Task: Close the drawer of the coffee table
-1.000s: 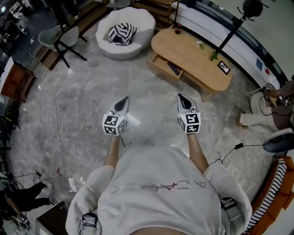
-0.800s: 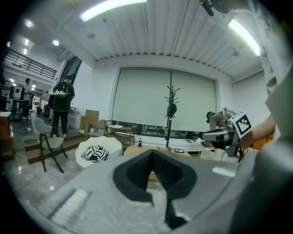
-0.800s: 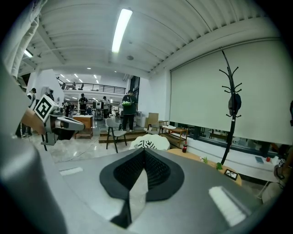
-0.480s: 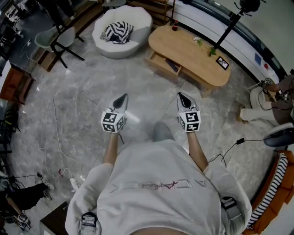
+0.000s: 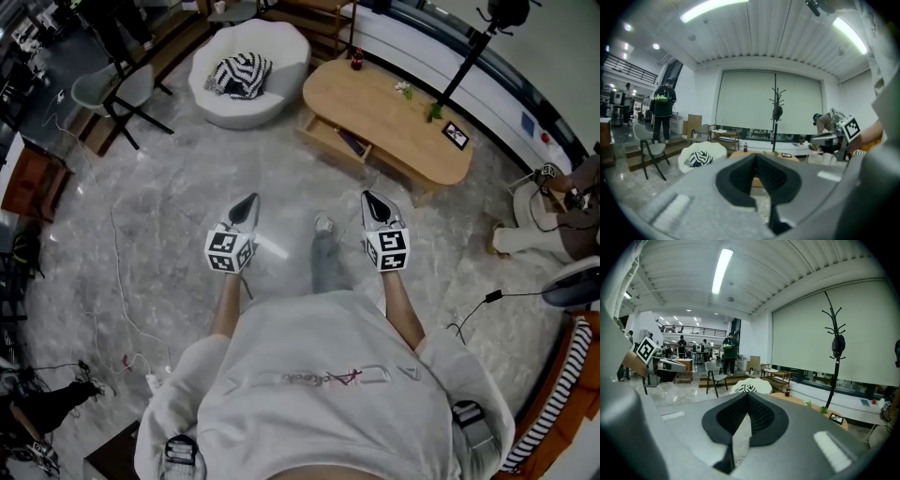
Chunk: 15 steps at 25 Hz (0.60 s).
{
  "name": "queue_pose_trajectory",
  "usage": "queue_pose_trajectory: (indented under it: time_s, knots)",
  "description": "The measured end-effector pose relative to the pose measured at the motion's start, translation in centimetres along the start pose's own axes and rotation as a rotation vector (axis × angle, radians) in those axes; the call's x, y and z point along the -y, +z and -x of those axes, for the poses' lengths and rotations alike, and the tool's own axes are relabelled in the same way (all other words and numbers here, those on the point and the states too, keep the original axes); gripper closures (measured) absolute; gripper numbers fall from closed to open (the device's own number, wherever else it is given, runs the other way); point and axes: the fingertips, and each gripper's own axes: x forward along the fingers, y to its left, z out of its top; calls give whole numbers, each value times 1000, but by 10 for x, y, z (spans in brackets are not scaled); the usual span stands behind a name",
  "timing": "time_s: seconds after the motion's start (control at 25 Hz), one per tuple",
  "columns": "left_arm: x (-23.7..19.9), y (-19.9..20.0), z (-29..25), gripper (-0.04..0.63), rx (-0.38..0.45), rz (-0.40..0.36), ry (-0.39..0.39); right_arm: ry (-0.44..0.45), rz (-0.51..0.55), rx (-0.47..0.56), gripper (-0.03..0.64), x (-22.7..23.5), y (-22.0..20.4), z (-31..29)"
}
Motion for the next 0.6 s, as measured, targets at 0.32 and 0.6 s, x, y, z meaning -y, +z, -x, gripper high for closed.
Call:
queue_pose_trajectory:
  time_s: [0.32,0.6]
  knots:
    - [-19,11,-58,595,-8,-8,-18,-1,-2,-11,613,32,3,-45]
    - [-41,32,-120,595,-15,-7,-23,-5,-8,-20,614,76,15,-95]
